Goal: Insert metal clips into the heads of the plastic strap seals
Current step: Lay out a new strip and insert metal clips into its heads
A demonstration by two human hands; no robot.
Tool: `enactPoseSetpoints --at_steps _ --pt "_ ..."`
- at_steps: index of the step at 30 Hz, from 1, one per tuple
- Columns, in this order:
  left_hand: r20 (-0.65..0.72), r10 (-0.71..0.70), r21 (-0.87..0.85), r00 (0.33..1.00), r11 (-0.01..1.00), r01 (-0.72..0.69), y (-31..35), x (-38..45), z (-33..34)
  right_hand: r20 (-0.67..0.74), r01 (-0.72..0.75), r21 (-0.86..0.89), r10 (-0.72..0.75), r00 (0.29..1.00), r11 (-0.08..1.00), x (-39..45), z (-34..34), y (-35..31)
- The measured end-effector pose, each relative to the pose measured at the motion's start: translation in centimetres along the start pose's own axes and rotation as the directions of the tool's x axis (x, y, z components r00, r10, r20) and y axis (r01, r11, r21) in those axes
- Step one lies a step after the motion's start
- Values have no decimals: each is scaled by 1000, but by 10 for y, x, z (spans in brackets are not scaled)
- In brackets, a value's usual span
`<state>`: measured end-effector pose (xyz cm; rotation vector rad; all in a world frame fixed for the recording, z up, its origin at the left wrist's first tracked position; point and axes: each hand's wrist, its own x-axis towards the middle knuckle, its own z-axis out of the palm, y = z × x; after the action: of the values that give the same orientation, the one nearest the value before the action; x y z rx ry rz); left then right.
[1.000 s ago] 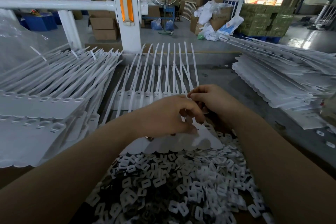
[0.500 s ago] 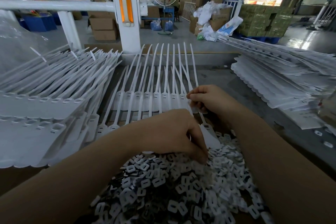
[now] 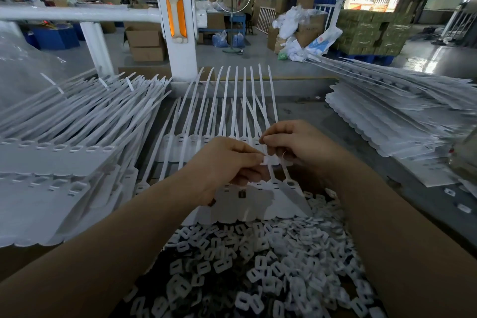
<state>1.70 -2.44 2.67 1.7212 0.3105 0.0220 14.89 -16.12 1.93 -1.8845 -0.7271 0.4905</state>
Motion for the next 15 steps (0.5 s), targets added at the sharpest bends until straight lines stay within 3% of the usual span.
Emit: enactPoseSetpoints --at_steps 6,15 --pt "-114 -52 -213 992 977 27 -1 0 -3 256 43 74 -61 965 996 -6 -2 -5" --pt "-79 -45 -253 996 967 24 -1 2 -2 204 46 11 -47 978 999 -1 -1 -4"
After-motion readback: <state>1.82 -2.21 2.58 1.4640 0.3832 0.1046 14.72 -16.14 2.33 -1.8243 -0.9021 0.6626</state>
